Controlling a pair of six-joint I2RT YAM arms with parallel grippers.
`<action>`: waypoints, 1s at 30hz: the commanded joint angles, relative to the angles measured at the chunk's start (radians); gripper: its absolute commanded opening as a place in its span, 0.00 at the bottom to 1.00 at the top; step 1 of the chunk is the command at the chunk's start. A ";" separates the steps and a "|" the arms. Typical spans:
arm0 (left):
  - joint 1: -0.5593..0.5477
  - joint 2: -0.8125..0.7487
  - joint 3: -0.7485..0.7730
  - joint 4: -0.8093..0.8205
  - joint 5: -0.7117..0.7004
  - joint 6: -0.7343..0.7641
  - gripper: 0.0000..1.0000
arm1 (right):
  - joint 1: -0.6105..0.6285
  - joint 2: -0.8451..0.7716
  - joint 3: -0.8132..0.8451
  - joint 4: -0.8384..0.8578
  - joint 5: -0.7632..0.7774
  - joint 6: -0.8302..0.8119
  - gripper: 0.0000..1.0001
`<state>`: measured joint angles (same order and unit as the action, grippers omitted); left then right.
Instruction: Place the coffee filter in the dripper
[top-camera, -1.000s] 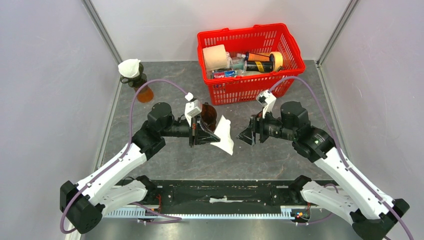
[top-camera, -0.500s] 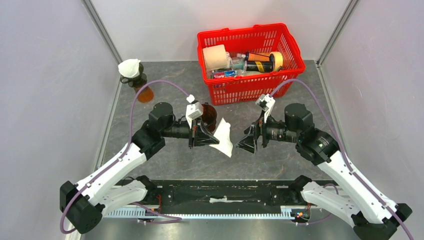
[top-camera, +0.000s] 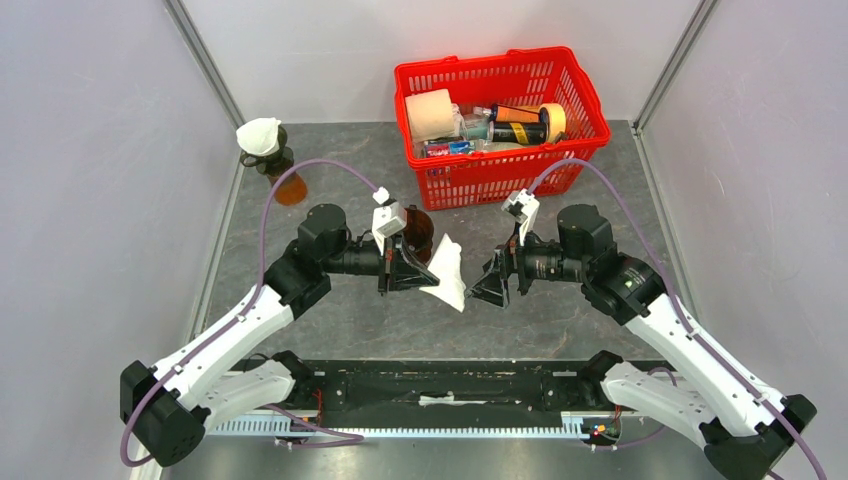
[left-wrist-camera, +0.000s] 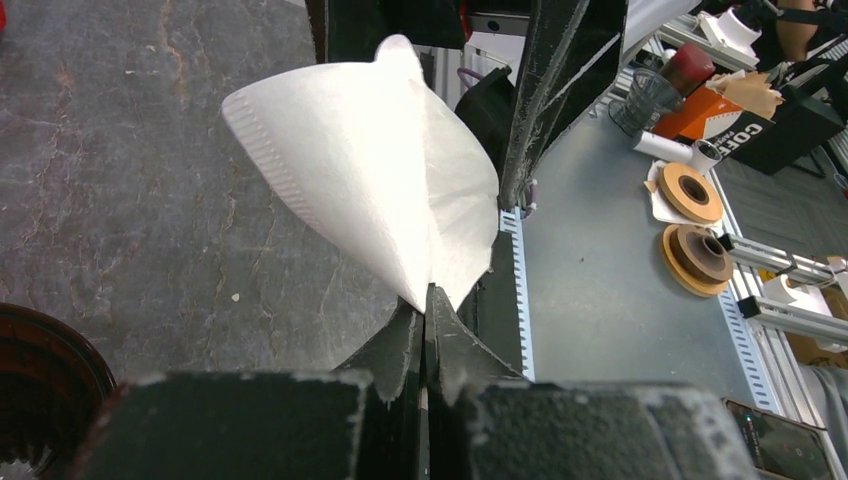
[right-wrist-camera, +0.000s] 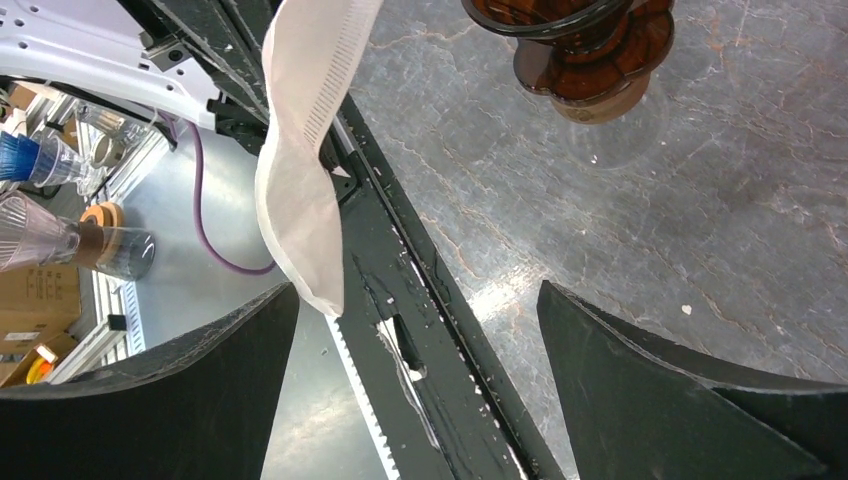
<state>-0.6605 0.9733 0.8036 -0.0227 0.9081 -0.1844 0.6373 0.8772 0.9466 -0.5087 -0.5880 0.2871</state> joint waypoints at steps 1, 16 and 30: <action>0.002 0.007 0.040 0.055 -0.015 -0.034 0.02 | 0.001 -0.001 -0.012 0.063 -0.021 0.006 0.97; 0.002 0.007 0.026 0.067 0.076 -0.023 0.02 | 0.002 -0.012 -0.001 0.098 0.052 0.038 0.97; 0.001 0.012 0.008 0.061 0.099 0.002 0.02 | 0.001 -0.006 0.059 0.050 0.057 0.040 0.97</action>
<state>-0.6605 0.9863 0.8043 0.0067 0.9859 -0.2077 0.6373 0.8742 0.9562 -0.4587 -0.5167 0.3286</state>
